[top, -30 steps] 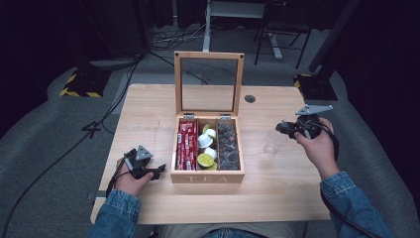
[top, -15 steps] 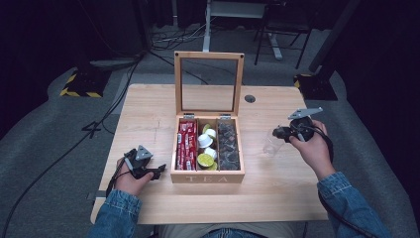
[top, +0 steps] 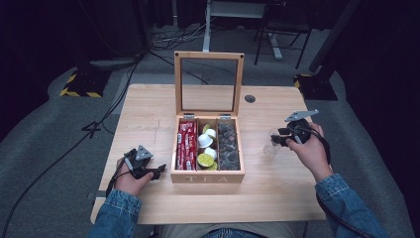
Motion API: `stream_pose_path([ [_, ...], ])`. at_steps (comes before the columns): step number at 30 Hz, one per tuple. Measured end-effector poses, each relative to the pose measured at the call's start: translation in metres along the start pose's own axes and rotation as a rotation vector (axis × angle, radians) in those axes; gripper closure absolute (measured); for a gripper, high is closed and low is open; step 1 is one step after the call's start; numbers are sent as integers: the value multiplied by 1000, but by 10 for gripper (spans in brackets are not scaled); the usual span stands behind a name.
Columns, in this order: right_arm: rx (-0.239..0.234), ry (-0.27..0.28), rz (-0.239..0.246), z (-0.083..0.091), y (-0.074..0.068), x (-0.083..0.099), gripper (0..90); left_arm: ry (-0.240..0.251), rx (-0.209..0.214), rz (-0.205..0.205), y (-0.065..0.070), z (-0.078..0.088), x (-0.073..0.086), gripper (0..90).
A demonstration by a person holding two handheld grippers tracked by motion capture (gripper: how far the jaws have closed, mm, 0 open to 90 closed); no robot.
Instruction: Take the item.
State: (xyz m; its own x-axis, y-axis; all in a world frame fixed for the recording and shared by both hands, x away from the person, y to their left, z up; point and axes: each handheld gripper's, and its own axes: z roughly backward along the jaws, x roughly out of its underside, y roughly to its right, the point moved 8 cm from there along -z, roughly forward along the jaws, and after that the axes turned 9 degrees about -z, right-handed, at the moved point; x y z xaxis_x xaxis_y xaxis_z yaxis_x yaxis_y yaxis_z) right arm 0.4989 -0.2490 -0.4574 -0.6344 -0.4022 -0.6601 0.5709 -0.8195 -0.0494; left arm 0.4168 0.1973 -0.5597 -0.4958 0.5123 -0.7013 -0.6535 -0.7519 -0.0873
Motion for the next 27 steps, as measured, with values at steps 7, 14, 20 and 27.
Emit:
stream_pose_path([
  [7, -5, 39, -26, 2, 0, -3, 454, 1, -2, 0, 0, 0, 0, 286],
  [14, -23, 93, -48, 5, -2, -12, 400, 0, 3, 3, 0, -1, 0, 279],
  [20, -48, 189, -112, 16, -5, -30, 323, 2, 3, 4, -1, -1, -1, 278],
  [27, -84, 292, -104, 29, -11, -56, 234, -2, -4, 3, -2, -2, -1, 274],
])
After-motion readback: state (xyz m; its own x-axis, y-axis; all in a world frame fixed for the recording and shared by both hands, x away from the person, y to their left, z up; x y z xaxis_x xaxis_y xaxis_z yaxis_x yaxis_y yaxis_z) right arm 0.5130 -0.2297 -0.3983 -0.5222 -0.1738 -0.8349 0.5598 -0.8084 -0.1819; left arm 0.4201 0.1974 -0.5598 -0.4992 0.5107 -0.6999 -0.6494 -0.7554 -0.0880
